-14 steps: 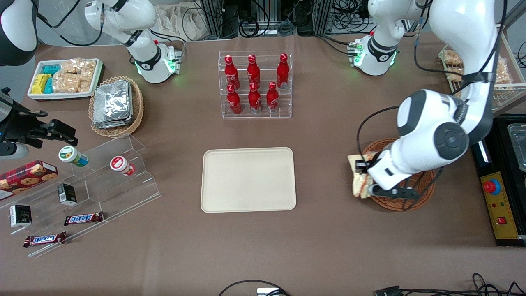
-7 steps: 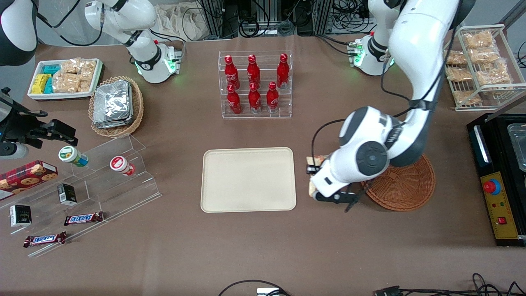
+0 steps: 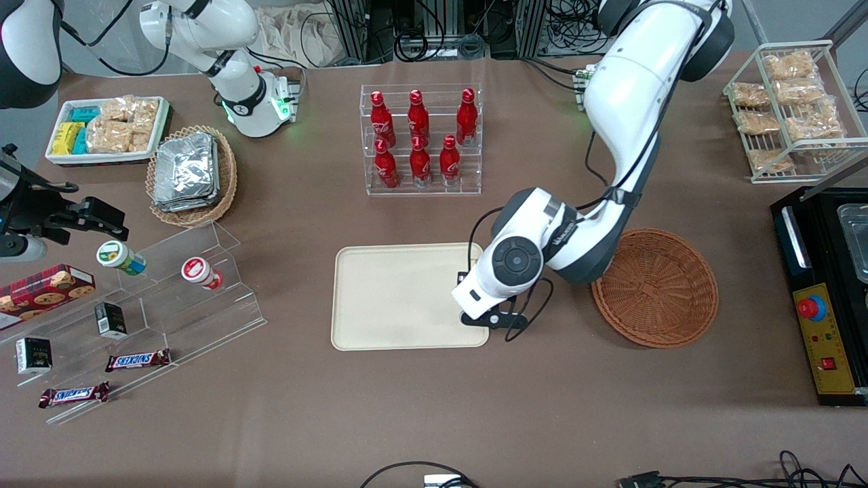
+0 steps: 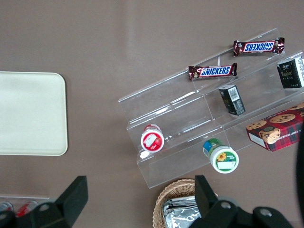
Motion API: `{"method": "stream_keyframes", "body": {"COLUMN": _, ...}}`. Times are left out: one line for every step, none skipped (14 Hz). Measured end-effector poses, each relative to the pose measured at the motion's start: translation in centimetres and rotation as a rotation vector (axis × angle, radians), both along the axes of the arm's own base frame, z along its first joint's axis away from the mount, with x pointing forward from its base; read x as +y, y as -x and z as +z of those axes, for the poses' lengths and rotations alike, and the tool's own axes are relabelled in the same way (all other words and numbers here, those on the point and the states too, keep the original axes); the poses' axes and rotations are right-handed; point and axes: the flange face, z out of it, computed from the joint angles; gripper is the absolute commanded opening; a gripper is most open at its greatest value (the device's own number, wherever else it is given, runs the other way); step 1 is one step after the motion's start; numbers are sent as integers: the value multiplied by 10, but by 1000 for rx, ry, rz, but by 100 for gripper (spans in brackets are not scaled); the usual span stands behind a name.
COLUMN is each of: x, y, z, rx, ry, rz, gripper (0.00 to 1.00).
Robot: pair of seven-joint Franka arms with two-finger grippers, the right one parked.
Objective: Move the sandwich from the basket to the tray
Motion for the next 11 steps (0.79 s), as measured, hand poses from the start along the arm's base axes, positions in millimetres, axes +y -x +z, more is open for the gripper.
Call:
{"method": "stream_keyframes", "body": {"x": -3, "y": 0, "z": -11, "rx": -4, "ry": 4, "rz": 3, "gripper": 0}}
{"method": "stream_keyframes", "body": {"x": -6, "y": -1, "z": -20, "rx": -9, "ry": 8, "rz": 7, "gripper": 0}}
{"method": "stream_keyframes", "body": {"x": -7, "y": -2, "z": -27, "rx": -14, "ry": 13, "rz": 10, "gripper": 0}}
{"method": "stream_keyframes", "body": {"x": -7, "y": -3, "z": -31, "rx": -20, "ry": 18, "rz": 13, "gripper": 0}}
{"method": "stream_keyframes", "body": {"x": -7, "y": -4, "z": -34, "rx": -26, "ry": 23, "rz": 16, "gripper": 0}}
{"method": "stream_keyframes", "body": {"x": -8, "y": -5, "z": -36, "rx": -30, "ry": 26, "rz": 20, "gripper": 0}}
{"method": "stream_keyframes", "body": {"x": -8, "y": -5, "z": -39, "rx": -32, "ry": 27, "rz": 30, "gripper": 2}}
{"method": "stream_keyframes", "body": {"x": -8, "y": -6, "z": -42, "rx": -34, "ry": 29, "rz": 38, "gripper": 11}}
{"method": "stream_keyframes", "body": {"x": -8, "y": -6, "z": -45, "rx": -35, "ry": 30, "rz": 44, "gripper": 24}}
{"method": "stream_keyframes", "body": {"x": -8, "y": -6, "z": -48, "rx": -35, "ry": 30, "rz": 46, "gripper": 37}}
{"method": "stream_keyframes", "body": {"x": -8, "y": -6, "z": -51, "rx": -33, "ry": 30, "rz": 48, "gripper": 54}}
